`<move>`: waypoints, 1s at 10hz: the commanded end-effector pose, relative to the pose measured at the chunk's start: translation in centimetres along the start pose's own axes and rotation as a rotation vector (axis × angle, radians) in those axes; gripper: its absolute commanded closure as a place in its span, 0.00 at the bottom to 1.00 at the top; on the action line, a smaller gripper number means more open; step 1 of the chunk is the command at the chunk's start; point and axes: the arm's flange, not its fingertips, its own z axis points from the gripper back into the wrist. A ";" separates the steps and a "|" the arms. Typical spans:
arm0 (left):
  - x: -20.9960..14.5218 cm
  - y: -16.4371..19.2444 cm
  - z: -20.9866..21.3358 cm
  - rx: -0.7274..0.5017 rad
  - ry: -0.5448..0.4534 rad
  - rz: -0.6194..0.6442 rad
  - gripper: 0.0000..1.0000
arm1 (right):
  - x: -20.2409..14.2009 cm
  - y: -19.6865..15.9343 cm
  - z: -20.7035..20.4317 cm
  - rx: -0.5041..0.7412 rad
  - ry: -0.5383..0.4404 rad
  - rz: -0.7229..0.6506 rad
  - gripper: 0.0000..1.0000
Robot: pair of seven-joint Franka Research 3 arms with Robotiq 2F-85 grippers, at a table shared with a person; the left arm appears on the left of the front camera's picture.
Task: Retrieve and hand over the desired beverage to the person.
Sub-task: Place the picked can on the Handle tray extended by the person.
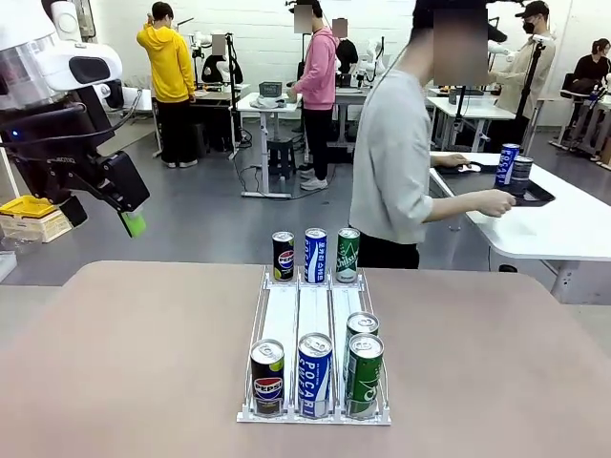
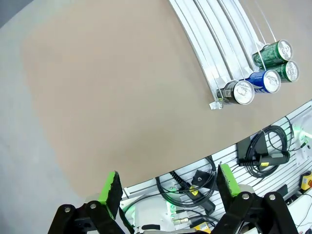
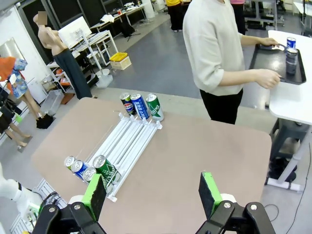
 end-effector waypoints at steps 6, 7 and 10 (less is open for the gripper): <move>-6.3 11.8 5.4 -0.381 -0.312 -0.315 0.00 | -0.1 -0.1 -0.3 0.024 -0.008 0.007 0.00; -6.0 14.8 6.1 -0.435 -0.339 -0.331 0.00 | -0.1 -0.1 -0.3 0.024 -0.008 0.007 0.00; -8.3 17.9 6.6 -0.542 -0.530 -0.297 0.00 | -0.1 -0.1 -0.3 0.024 -0.008 0.007 0.00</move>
